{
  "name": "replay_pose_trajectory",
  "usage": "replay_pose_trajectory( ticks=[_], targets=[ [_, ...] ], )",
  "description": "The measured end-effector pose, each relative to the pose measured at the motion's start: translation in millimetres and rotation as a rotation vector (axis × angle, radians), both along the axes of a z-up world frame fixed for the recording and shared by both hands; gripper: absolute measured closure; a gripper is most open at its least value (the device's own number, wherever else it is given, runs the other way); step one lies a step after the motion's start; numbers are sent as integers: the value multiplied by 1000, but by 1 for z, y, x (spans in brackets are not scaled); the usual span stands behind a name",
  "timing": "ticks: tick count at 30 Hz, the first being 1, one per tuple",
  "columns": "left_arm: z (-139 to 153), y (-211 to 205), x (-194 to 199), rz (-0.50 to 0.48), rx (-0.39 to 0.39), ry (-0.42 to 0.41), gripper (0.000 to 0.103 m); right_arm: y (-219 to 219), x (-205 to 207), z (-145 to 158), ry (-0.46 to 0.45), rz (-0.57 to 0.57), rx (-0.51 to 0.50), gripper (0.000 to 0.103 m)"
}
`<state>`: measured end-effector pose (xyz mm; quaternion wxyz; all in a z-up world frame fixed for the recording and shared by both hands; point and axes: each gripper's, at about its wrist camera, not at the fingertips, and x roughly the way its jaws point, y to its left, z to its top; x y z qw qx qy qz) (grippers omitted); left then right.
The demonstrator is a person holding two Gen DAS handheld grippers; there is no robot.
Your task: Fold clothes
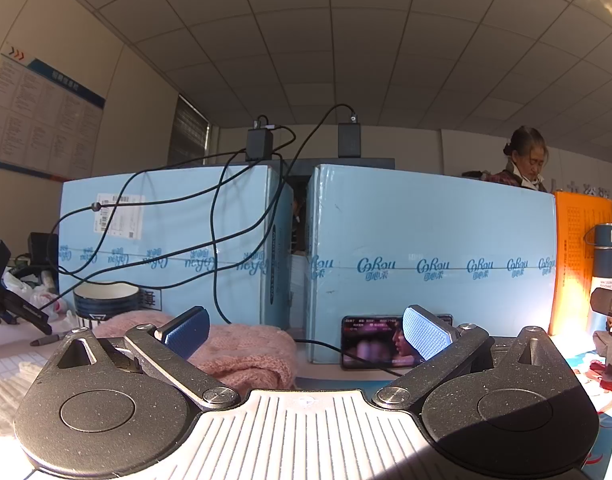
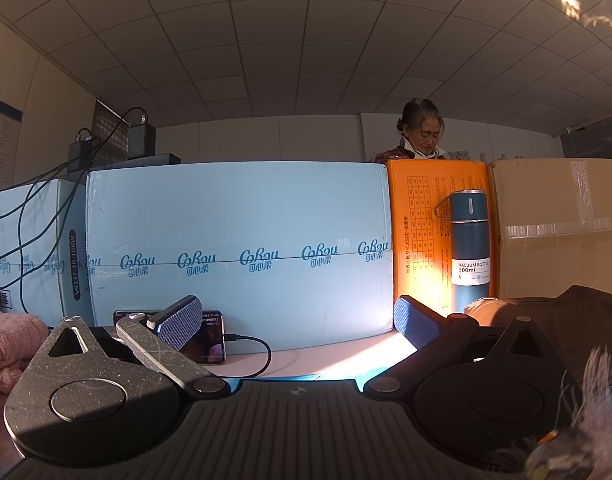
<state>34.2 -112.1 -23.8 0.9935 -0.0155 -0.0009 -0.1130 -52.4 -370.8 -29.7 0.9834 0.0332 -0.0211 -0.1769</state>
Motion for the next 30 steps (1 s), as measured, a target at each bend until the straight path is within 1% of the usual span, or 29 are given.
replay_pose_trajectory(
  ticks=[25,30],
  targets=[
    [1,0,0,-1,4,3,0,0,0,0,-4,11,-2,0],
    [0,-1,0,-18,7,1,0,0,0,0,-4,19,-3,0]
  ],
)
